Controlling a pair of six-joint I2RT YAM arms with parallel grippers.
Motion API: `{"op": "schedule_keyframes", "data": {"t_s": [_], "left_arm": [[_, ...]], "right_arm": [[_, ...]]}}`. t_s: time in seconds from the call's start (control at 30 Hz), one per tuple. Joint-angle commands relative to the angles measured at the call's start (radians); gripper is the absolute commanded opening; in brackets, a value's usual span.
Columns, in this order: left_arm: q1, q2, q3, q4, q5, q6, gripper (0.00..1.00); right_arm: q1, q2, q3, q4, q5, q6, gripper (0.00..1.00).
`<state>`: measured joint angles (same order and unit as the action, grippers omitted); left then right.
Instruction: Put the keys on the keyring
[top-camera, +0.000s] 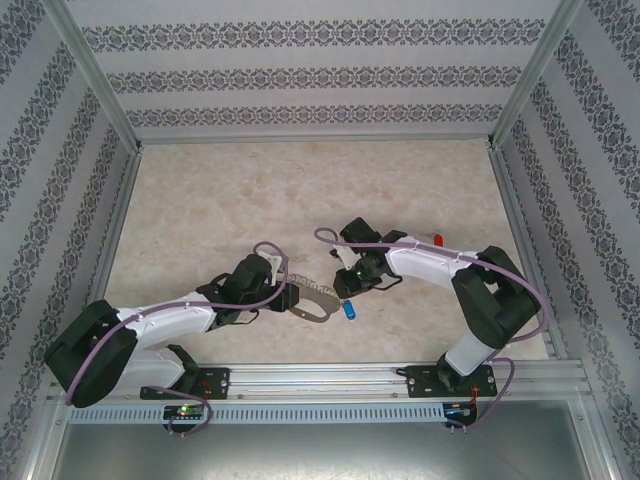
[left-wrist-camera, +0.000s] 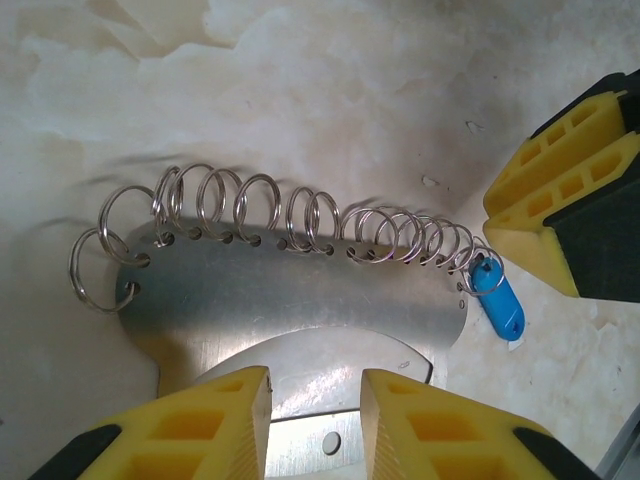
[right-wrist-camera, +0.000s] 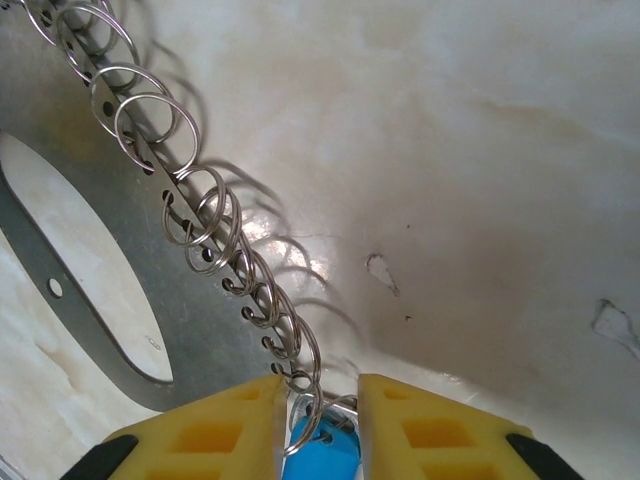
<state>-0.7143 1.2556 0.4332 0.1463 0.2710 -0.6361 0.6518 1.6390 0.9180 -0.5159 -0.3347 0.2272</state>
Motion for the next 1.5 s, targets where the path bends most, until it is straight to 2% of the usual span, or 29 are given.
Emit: {"op": "schedule_keyframes", "data": {"t_s": [0.0, 0.7, 1.2, 1.33, 1.47], "left_arm": [[-0.017, 0.017, -0.011, 0.053, 0.014, -0.017, 0.29], [-0.024, 0.047, -0.007, 0.050, 0.011, -0.028, 0.25], [-0.025, 0.048, -0.017, 0.055, 0.006, -0.036, 0.24], [-0.026, 0.052, -0.017, 0.058, 0.007, -0.037, 0.24], [-0.026, 0.064, -0.017, 0.065, 0.009, -0.037, 0.24]], "right_arm": [[0.000, 0.022, 0.024, 0.002, -0.034, -0.024, 0.27], [-0.001, 0.062, 0.030, 0.020, -0.072, -0.058, 0.26], [0.000, 0.027, 0.015, 0.019, -0.102, -0.068, 0.20], [-0.001, 0.013, 0.007, 0.022, -0.102, -0.066, 0.21], [-0.001, 0.003, -0.003, 0.023, -0.105, -0.066, 0.28]]}}
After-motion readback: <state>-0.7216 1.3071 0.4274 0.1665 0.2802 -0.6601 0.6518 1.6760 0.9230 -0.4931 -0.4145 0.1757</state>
